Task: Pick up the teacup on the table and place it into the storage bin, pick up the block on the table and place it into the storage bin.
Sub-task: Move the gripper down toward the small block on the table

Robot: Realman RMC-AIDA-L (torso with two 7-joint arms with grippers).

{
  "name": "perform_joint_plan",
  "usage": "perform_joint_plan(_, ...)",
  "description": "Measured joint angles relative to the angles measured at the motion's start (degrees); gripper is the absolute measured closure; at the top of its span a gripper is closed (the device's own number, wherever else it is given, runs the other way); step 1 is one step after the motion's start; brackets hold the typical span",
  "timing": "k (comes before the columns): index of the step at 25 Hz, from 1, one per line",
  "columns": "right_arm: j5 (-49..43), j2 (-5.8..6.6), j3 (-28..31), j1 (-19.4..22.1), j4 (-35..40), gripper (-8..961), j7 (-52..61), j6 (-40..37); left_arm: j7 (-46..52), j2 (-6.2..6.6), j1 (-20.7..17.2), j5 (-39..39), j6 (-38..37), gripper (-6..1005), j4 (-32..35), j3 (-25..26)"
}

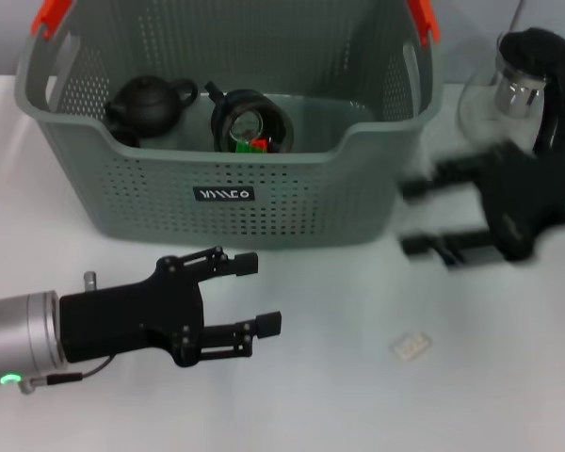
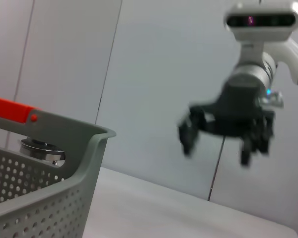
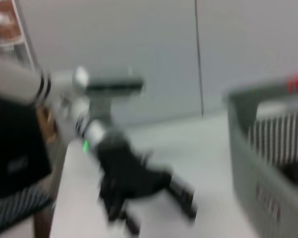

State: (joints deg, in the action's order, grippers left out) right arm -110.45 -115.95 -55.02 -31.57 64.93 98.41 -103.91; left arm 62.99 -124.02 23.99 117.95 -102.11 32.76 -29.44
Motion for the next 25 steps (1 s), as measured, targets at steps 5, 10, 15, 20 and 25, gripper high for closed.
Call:
perform_joint_plan(5, -10.40, 1.02, 0.17, 0.68, 4.56, 300, 6.69, -5.02, 0.19, 0.08, 0.05, 0.00, 0.25, 197, 0.21, 0.00)
perform_joint_plan(10, -21.10, -0.24, -1.69, -3.20, 7.07, 319, 10.82, -8.57, 0.51, 0.57, -0.33, 1.60, -1.33, 198, 1.64, -0.09)
perform_joint_plan(15, -33.61, -3.38, -7.71, -8.72, 6.73, 325, 12.37, -8.54, 0.00, 0.84, -1.17, 5.39, -4.48, 199, 3.78, -0.02)
perform_joint_plan(20, -35.69, -4.41, -14.56, -11.61, 4.96, 327, 13.12, -5.13, -0.31, 0.82, -1.21, 6.46, -4.33, 201, 3.67, -0.11)
perform_joint_plan(25, -36.06, -4.16, -19.58, -12.52, 3.56, 332, 14.28, -1.74, -0.33, 0.56, -1.23, 6.15, -4.03, 206, 3.39, 0.02)
